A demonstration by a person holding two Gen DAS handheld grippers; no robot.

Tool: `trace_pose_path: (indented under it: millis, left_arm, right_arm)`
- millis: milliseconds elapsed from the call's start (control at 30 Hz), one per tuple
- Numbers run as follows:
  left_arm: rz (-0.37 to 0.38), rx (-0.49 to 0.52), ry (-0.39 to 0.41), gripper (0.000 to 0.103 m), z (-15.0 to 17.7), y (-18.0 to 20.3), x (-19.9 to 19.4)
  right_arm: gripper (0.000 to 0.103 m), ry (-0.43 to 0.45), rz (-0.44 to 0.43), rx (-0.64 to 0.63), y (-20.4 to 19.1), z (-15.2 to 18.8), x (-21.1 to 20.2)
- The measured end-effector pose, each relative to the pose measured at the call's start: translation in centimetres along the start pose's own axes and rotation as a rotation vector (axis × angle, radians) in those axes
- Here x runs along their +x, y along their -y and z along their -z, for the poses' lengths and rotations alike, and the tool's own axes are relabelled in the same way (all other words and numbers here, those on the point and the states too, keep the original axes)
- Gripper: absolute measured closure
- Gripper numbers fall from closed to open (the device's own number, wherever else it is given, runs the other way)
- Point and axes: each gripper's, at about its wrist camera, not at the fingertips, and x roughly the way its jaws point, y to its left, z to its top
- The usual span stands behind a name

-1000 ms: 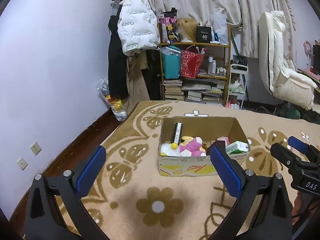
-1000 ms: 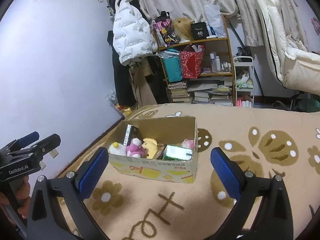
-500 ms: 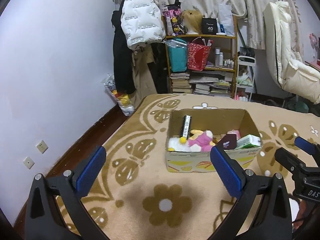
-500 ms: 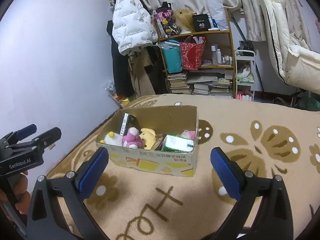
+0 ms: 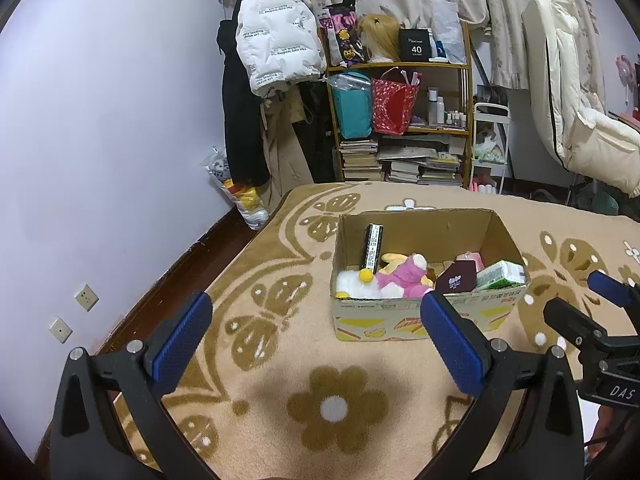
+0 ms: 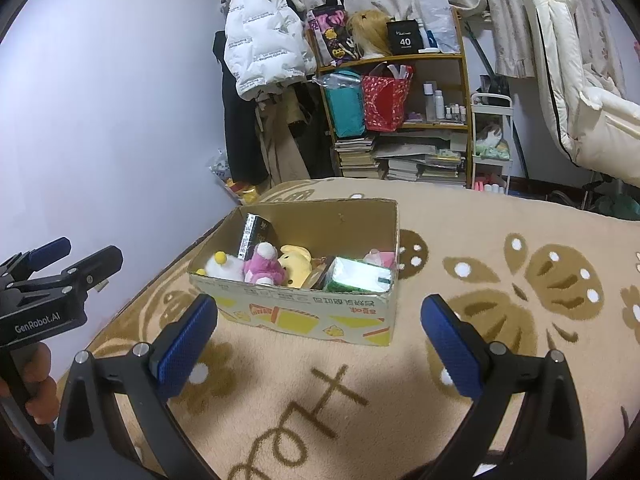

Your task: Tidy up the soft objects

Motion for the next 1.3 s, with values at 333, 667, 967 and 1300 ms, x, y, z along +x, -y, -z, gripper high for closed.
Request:
trace_pose_path:
  millis: [333, 667, 967, 1300]
  left_arm:
    - [-0.001, 0.004, -0.002, 0.000, 0.09, 0.04, 0.08]
    - [-0.001, 0.005, -0.007, 0.000, 0.23, -0.13, 0.28]
    - [-0.001, 0.005, -0.007, 0.000, 0.30, -0.28, 0.33]
    - [-0.001, 0.005, -0.009, 0.000, 0.32, -0.37, 0.41]
  right_arm:
    - [0.000, 0.002, 0.005, 0.006, 0.29, 0.34, 0.13]
    - [0.000, 0.001, 0.005, 0.004, 0.36, 0.29, 0.08]
    - [0.000, 0.000, 0.002, 0.007, 0.50, 0.28, 0.11]
    - [0.000, 0.000, 0.004, 0.009, 0.57, 0.33, 0.09]
